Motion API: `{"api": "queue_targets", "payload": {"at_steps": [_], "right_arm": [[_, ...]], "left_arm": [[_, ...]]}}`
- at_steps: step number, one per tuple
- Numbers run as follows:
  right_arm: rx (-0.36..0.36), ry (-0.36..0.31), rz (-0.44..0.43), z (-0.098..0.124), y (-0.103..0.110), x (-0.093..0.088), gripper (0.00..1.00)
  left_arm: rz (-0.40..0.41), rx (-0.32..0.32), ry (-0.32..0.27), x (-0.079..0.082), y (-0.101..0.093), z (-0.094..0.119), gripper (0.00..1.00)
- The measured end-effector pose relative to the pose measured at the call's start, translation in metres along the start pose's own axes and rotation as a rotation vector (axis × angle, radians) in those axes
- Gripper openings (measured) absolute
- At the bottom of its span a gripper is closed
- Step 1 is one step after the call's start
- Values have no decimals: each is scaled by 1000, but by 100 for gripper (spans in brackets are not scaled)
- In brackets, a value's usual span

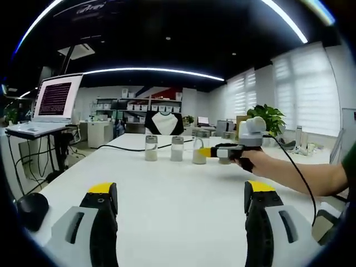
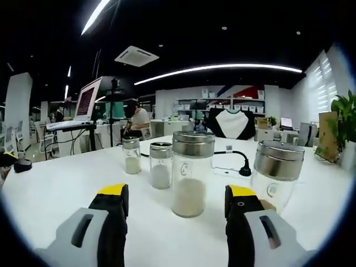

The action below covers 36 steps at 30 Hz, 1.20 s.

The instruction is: Rotate the seasoning bottle until the label or dispensing opening points toward the visible target arrow and the bottle remains upright within the marked orientation range

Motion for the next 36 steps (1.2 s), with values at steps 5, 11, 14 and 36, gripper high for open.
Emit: {"api": "queue_targets", "payload": {"at_steps": [5, 11, 14, 36], "right_arm": [[-31, -21, 10, -11, 0, -1, 68], [-54, -1, 7, -28, -3, -1, 66], [-70, 13, 1, -36, -5, -2, 63], [-85, 55, -53, -71, -20, -4, 44]], "left_arm": [[5, -14, 3, -1, -1, -1, 99], [6, -14, 3, 0, -1, 0, 99], [5, -18, 3, 0, -2, -1, 99], [8, -27, 5, 1, -2, -1, 99]]}}
Point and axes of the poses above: the point that each gripper's makers call its tool centre point, and the gripper's own axes: z roughly backward along the fingers, y roughly to its left, x roughly out of its top, the point moved 9 cm from there along z, roughly backward along the fingers, and after that the axes turned 7 degrees about y, right-handed, at the moved point
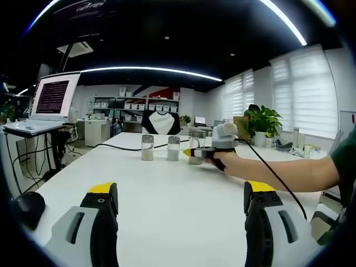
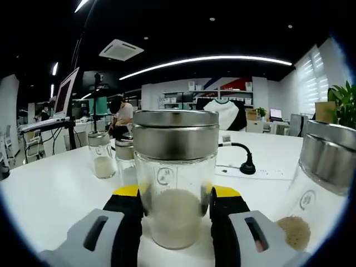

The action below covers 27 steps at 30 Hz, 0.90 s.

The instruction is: Rotate the seasoning bottle until the label or dispensing opening points toward the visible target arrow and the bottle remains upright within the marked orientation range

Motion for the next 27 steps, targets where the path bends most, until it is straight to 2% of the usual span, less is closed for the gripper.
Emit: {"api": "queue_targets", "payload": {"at_steps": [3, 14, 27], "right_arm": [[-7, 0, 26, 0, 1, 0, 44], [-22, -2, 13, 6, 7, -2, 43], [1, 11, 15, 14, 4, -4, 43]], "left_arm": [[1, 2, 1, -1, 1, 0, 99], [6, 6, 1, -1, 2, 1, 99], [12, 0, 7, -2, 0, -2, 99]]}}
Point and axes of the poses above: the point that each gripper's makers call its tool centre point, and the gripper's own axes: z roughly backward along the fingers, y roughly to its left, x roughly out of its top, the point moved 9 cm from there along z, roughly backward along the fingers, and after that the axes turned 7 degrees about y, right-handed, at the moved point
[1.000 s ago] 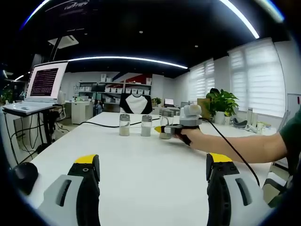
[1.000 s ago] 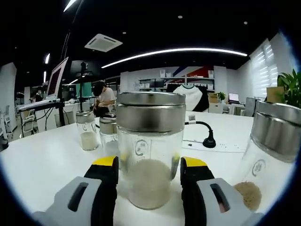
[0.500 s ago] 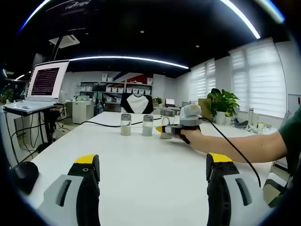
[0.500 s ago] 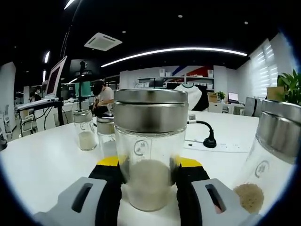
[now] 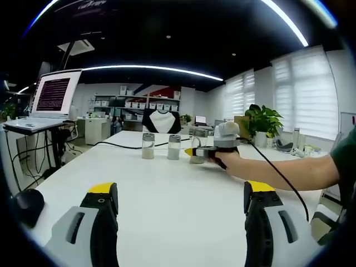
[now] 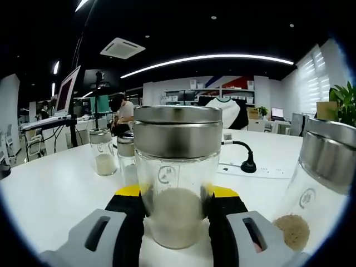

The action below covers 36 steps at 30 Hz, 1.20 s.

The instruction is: Rotate the seasoning bottle until the label or dispensing opening points toward the visible target arrow and the bottle remains upright within the marked orientation range

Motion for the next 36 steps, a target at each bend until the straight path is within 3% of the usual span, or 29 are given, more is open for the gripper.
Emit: {"api": "queue_targets", "payload": {"at_steps": [26, 36], "right_arm": [[60, 3, 13, 35, 6, -13, 43], [112, 22, 27, 53, 11, -19, 43]], "left_arm": [[2, -2, 1, 0, 0, -1, 98], [-41, -7, 20, -1, -1, -1, 99]]}}
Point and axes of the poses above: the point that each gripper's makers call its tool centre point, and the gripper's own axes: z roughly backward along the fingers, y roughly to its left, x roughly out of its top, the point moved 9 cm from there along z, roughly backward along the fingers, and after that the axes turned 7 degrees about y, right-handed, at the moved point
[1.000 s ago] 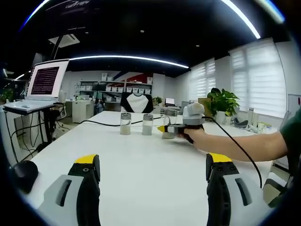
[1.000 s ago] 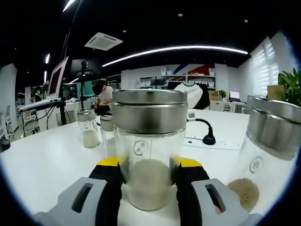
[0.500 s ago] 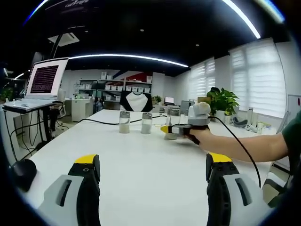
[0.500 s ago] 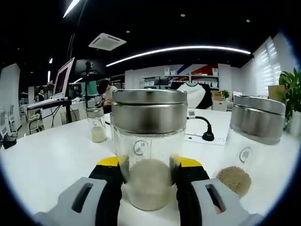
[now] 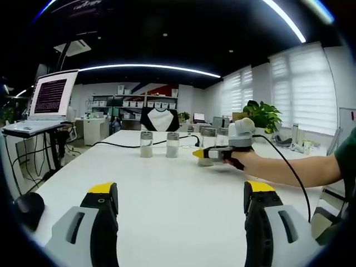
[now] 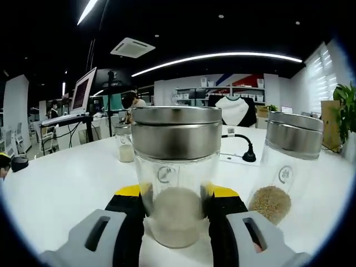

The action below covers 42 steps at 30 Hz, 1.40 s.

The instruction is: Rotate the seasoning bottle until the label or dispensing opening points toward the visible target arrow and the bottle remains upright within the marked orientation range

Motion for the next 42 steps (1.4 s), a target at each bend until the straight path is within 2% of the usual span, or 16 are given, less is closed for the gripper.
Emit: {"api": "queue_targets", "payload": {"at_steps": [3, 23, 30, 42], "right_arm": [[19, -14, 18, 7, 3, -3, 43], [114, 6, 32, 49, 16, -16, 43], [150, 18, 45, 63, 21, -21, 43], [173, 48, 56, 82, 30, -28, 43]], "left_arm": [[-5, -1, 0, 1, 0, 1, 99], [-1, -8, 4, 0, -2, 2, 99], [-2, -36, -20, 3, -5, 1, 100], [-10, -37, -20, 1, -4, 1, 100]]}}
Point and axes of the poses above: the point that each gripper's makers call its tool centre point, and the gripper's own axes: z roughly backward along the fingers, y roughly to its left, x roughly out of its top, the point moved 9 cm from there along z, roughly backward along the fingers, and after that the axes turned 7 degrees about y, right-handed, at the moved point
